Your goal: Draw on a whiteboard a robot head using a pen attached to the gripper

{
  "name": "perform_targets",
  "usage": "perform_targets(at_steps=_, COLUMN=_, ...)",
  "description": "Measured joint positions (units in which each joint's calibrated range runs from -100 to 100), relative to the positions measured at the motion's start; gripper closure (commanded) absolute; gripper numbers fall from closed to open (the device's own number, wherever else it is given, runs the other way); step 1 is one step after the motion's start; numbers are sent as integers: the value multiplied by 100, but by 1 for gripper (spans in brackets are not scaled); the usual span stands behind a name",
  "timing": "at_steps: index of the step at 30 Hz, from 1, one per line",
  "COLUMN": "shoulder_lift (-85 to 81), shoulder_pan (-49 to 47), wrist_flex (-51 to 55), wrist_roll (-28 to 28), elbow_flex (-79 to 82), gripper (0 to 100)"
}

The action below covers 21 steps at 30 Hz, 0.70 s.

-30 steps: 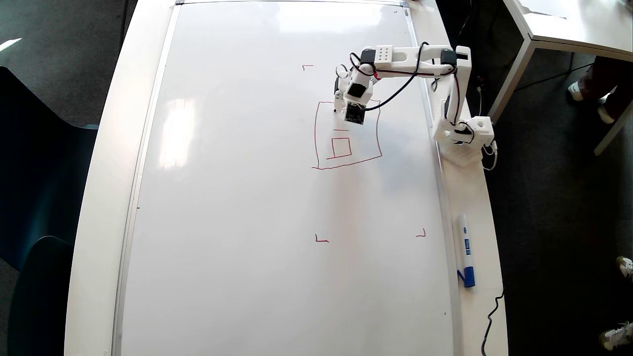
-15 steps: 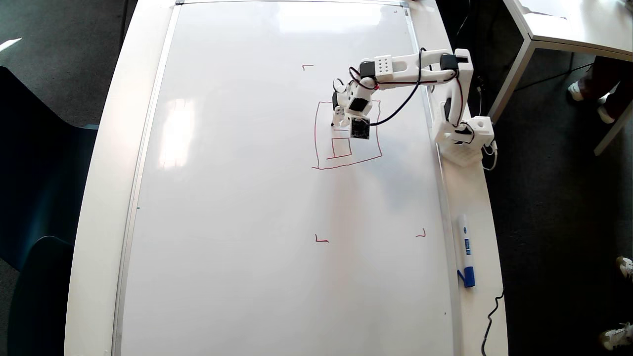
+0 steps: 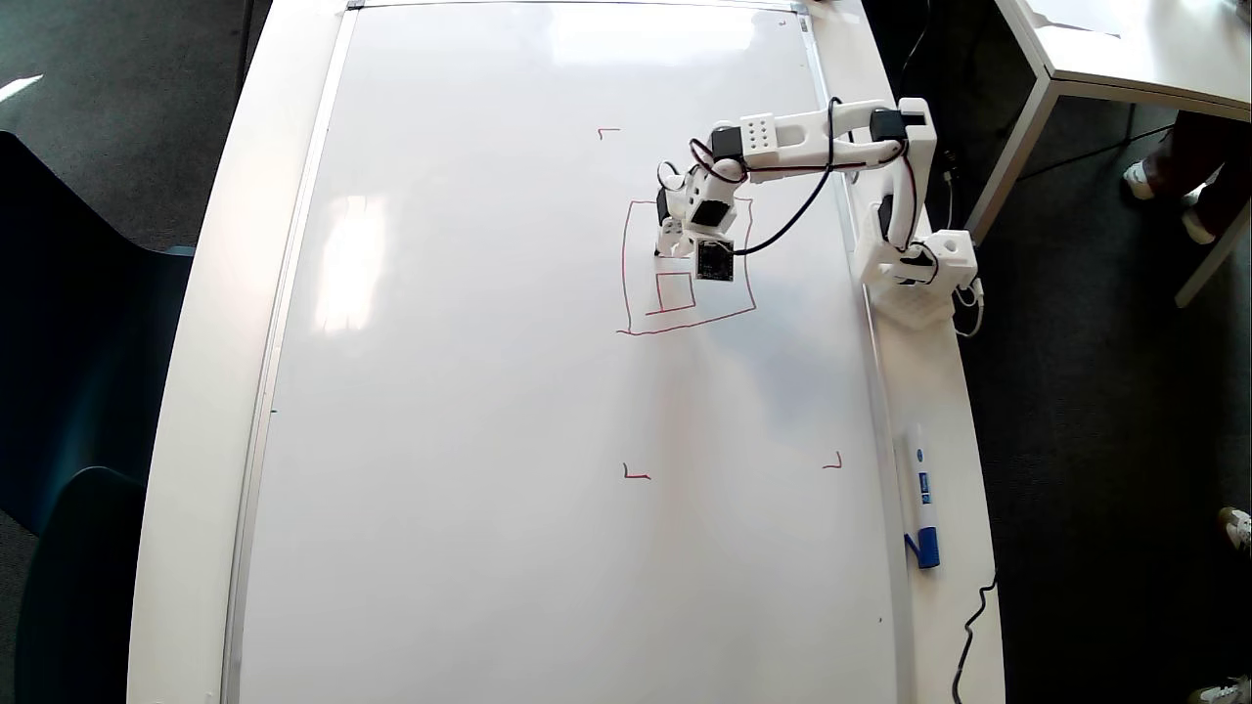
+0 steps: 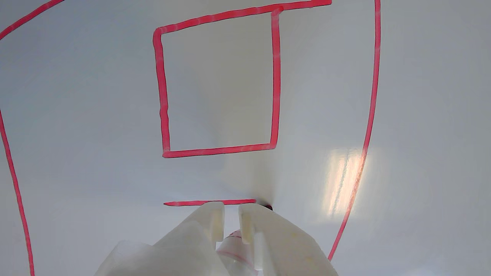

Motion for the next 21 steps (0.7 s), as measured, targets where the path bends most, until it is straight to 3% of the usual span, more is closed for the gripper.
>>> perform_targets(at_steps=21, shoulder_lift=-1288, shoulder_pan=30, wrist_flex=262, wrist_roll=-21, elbow_flex=1444, gripper=99)
